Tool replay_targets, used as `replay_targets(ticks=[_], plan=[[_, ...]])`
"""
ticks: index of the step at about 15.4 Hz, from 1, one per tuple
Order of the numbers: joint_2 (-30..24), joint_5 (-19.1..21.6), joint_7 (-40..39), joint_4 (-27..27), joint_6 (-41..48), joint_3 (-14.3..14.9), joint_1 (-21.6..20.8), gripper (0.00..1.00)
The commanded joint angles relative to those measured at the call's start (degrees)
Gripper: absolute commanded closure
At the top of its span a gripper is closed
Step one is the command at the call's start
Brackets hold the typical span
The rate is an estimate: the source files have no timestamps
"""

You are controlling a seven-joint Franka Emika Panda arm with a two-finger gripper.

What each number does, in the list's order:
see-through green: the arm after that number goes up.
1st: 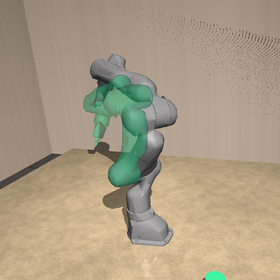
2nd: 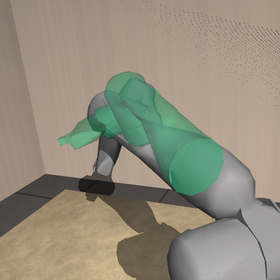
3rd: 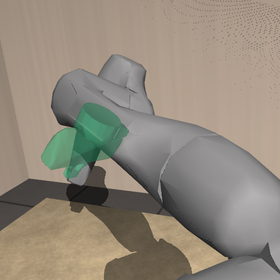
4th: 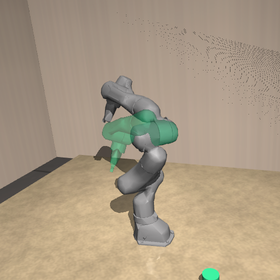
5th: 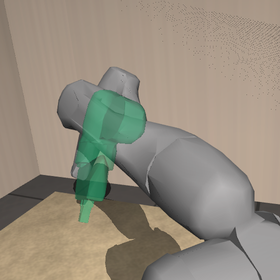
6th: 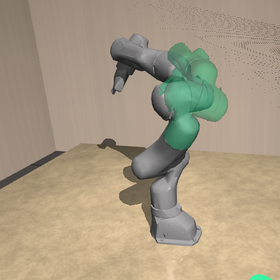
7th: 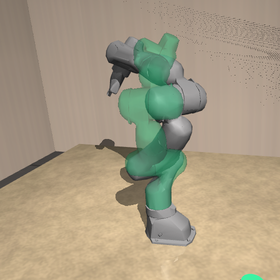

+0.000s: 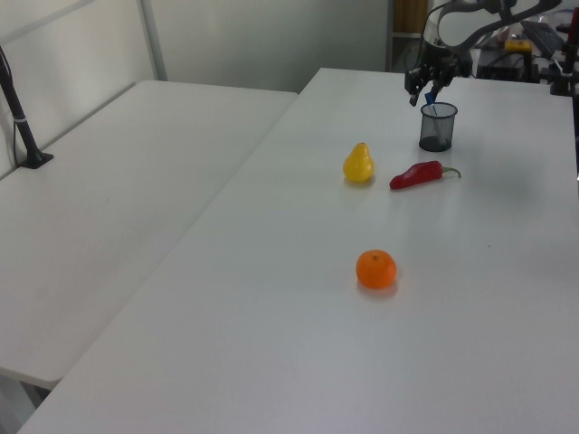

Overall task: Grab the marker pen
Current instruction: 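Grasp the blue-capped marker and lift it out of the cup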

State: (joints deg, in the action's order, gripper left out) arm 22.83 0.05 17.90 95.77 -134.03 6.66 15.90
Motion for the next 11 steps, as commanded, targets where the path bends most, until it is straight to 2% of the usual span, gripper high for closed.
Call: replay_targets(ticks=[1, 4, 6, 11], plan=[[0.3, -0.3, 1.8, -0.2, -0.8, 0.3, -0.5, 0.73], [-0.4, -0.3, 1.5, -0.2, -0.4, 0.3, -0.3, 0.86], [-0.9, -0.3, 1.3, -0.2, -0.4, 0.3, -0.1, 1.0], [-2.4, -0.2, 0.5, -0.3, -0.2, 0.3, 0.5, 1.0]])
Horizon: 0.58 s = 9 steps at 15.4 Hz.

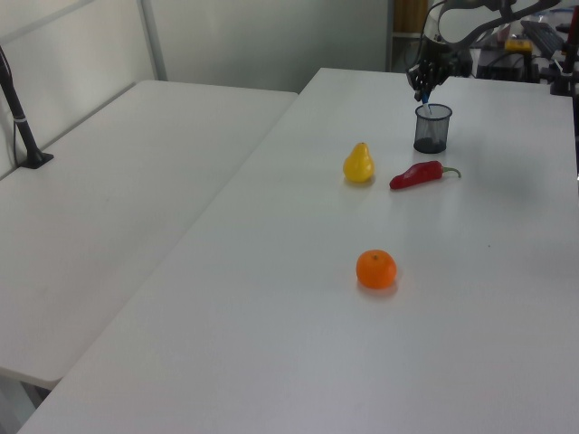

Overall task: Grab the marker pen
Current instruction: 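Grasp the blue-capped marker and lift it out of the cup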

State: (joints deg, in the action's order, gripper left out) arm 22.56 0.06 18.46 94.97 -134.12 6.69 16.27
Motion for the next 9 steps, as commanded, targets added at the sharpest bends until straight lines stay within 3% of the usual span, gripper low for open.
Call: replay_targets(ticks=[1, 9], plan=[[-3.1, 0.0, -0.2, 0.3, 0.0, 0.3, 0.5, 1.0], [-9.5, 4.3, -2.6, -9.3, 10.8, -0.2, 1.1, 1.0]])
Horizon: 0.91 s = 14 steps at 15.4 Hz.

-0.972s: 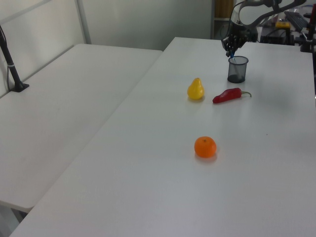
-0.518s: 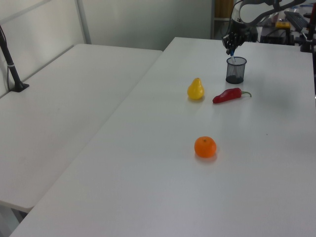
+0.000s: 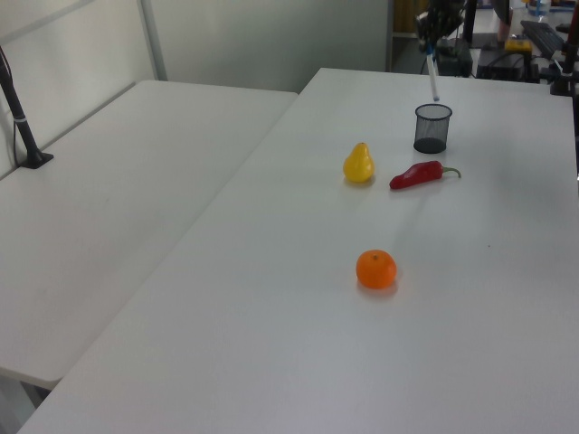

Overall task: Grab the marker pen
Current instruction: 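Grasp the blue-capped marker and lift it out of the cup, then carry the marker past the chili pepper and lower it to the table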

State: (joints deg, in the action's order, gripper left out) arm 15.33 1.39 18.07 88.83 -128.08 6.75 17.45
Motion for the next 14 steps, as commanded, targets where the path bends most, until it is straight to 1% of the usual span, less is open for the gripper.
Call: replay_targets(ticks=[1, 5, 7, 10, 14], plan=[[-2.3, 3.5, -2.4, -4.3, 6.1, -0.3, -0.1, 1.0], [-2.4, 4.8, -2.3, -7.7, 14.1, -0.5, -1.7, 1.0], [-2.4, 5.2, -2.4, -8.9, 20.6, -0.5, -4.2, 1.0], [-2.3, 6.6, -2.7, -8.9, 26.3, -0.6, -7.8, 1.0], [-2.1, 6.9, -6.5, -8.6, 32.8, -0.7, -11.7, 1.0]])
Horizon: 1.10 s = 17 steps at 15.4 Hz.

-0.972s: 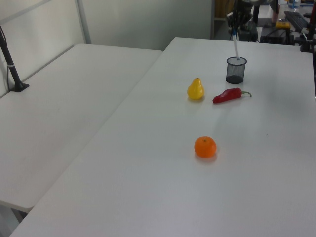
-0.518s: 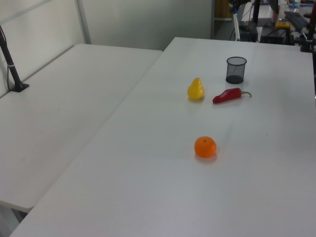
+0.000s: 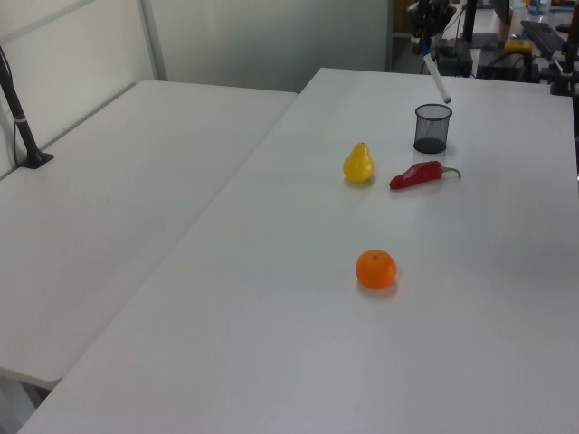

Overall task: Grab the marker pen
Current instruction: 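Carry the marker past the chili pepper and lower it to the table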

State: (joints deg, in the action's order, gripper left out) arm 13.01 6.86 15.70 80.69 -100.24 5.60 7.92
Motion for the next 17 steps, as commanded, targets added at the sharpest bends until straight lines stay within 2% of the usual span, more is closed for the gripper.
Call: replay_targets(ticks=[1, 9, 17], plan=[[0.4, 1.5, -4.9, -0.4, 6.4, 0.5, -3.1, 1.0], [4.2, 0.0, -7.9, 1.9, 9.6, 0.6, -11.2, 1.0], [12.4, -7.8, -8.1, 2.7, 9.7, 0.6, -19.1, 0.98]])
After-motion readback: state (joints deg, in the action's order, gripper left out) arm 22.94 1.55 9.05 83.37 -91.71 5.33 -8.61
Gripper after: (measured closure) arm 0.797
